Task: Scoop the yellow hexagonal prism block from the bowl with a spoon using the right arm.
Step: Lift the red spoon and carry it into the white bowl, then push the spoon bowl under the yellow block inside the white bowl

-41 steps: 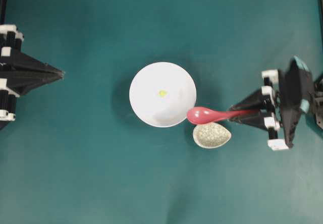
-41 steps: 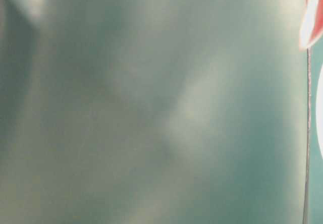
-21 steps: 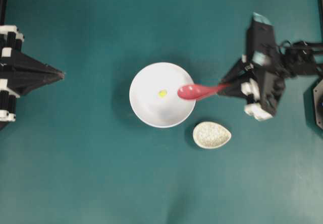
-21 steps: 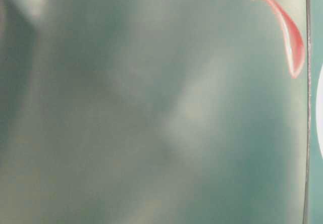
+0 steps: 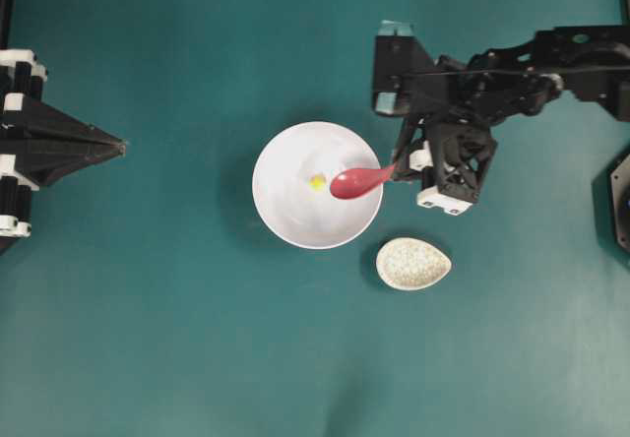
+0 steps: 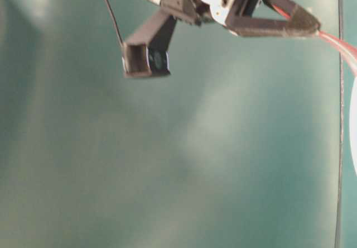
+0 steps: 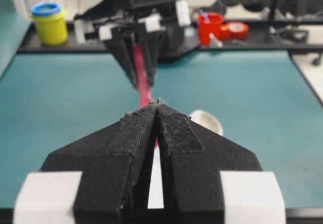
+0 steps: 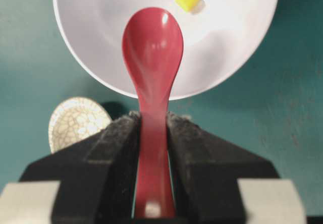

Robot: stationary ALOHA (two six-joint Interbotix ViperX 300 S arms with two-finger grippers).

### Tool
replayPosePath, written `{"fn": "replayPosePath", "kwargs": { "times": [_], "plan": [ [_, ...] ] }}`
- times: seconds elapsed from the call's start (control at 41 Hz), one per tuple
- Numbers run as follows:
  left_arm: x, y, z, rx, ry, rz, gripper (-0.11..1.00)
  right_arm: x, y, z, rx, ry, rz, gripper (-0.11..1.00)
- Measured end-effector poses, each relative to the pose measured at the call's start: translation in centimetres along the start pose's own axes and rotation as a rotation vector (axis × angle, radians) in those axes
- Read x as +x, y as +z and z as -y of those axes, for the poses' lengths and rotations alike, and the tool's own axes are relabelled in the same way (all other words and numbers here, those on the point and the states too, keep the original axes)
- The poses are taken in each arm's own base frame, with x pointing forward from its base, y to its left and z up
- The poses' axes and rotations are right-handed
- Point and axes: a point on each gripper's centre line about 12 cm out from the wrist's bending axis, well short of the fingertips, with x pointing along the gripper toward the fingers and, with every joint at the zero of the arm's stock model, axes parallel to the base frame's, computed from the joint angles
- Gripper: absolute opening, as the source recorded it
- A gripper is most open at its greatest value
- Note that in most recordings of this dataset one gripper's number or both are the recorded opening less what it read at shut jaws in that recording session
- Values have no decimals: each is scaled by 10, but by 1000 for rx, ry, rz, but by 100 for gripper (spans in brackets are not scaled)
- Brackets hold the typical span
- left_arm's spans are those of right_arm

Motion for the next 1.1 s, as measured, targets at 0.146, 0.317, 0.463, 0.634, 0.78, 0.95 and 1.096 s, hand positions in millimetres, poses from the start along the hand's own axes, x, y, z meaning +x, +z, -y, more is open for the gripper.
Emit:
{"fn": "replayPosePath", "kwargs": {
  "times": [0.146, 0.317, 0.463, 0.634, 0.78, 0.95, 1.096],
  "plan": [
    [0, 0, 0, 0, 0, 0, 0, 2, 4, 4, 14, -32, -33, 22],
    [0, 0, 0, -1, 2, 0, 0, 7, 4, 8, 27, -53, -57, 22],
    [0, 0, 0, -3, 0, 0, 0, 15, 2, 8, 28, -53, -79, 22],
    [0, 0, 0, -3, 0, 0, 0, 23, 4, 4, 16, -45, -95, 22],
    [0, 0, 0, 0, 0, 0, 0, 32, 5, 4, 14, -44, -113, 22],
    [0, 0, 0, -3, 0, 0, 0, 42, 8, 5, 15, -43, -130, 22],
    [0, 0, 0, -1, 0, 0, 0, 52, 10, 3, 10, -41, -142, 22]
  ]
}}
